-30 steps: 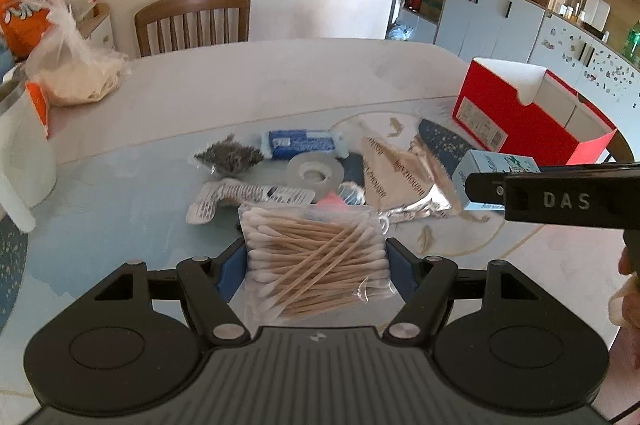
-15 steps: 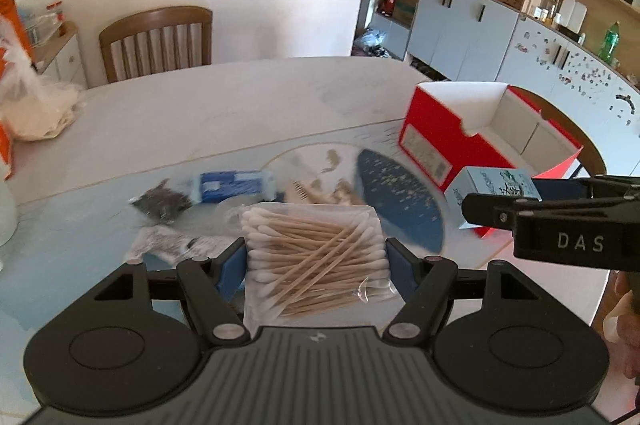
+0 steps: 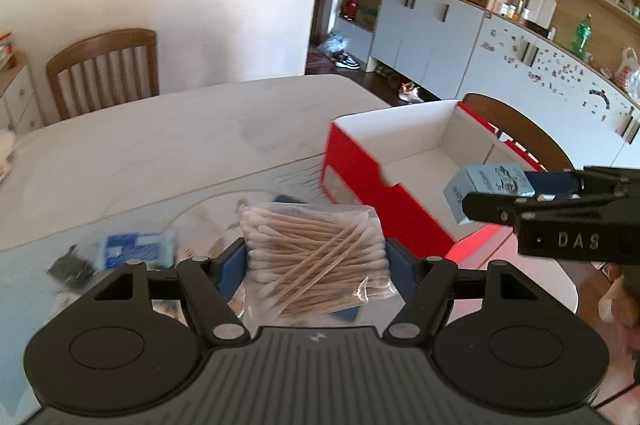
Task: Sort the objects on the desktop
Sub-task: 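Carry the swab bag and carton with both tools over the red shoebox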
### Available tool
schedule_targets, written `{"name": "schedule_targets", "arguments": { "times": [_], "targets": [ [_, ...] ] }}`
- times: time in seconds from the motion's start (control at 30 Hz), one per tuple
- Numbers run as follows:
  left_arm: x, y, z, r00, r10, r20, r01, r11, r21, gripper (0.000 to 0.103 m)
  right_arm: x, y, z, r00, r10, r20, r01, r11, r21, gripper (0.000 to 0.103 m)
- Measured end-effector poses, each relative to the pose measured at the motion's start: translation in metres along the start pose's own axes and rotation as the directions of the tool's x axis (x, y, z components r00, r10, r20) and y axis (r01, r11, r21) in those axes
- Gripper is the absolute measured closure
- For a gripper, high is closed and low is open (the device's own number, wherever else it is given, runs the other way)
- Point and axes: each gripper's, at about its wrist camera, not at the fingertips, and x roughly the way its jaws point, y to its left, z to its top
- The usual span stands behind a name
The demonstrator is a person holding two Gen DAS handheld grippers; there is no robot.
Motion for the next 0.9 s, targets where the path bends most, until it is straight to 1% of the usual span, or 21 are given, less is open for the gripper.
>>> {"name": "schedule_targets", "arguments": {
  "times": [0.13,0.3,0.4,0.47,0.53,0.73,0.8,0.9],
  "targets": [
    [0.017,-0.021,0.016,1.000,-0.014,-0.006,0.014,1.000,0.028,0.031,0.008,-0.028,0.007,1.000,0.000,-0.009,0.000,1.000,-0.006,0.032],
    [0.037,-0.045,0.034,0.999,-0.037,-0.014,0.038,0.998,0.044,0.031,0.015,-0.055,0.013,1.000,-0.012,-0.013,0.011,1.000,-0.022,0.032],
    [0.050,-0.061,0.043,0.999,-0.039,-0.012,0.039,0.996,0.083,0.031,0.020,-0.070,0.016,1.000,-0.011,-0.021,0.010,1.000,-0.023,0.031],
    [0.059,-0.068,0.049,0.999,-0.048,-0.022,0.050,0.995,0.087,0.031,0.023,-0.079,0.018,1.000,-0.013,-0.024,0.013,1.000,-0.022,0.031],
    [0.069,-0.074,0.055,0.998,-0.052,-0.034,0.055,0.994,0.090,0.031,0.027,-0.087,0.021,0.999,-0.018,-0.027,0.018,1.000,-0.021,0.031],
    [0.097,-0.098,0.074,0.997,-0.062,-0.051,0.069,0.985,0.156,0.031,0.048,-0.107,0.028,0.998,-0.009,-0.058,0.009,1.000,-0.008,0.031],
    [0.108,-0.104,0.078,0.996,-0.062,-0.066,0.072,0.982,0.174,0.031,0.057,-0.110,0.029,0.997,-0.002,-0.077,0.000,1.000,-0.025,0.031],
    [0.125,-0.110,0.081,0.994,-0.057,-0.097,0.075,0.976,0.203,0.031,0.069,-0.116,0.029,0.995,-0.030,-0.094,0.026,0.999,-0.047,0.031]
  ]
}}
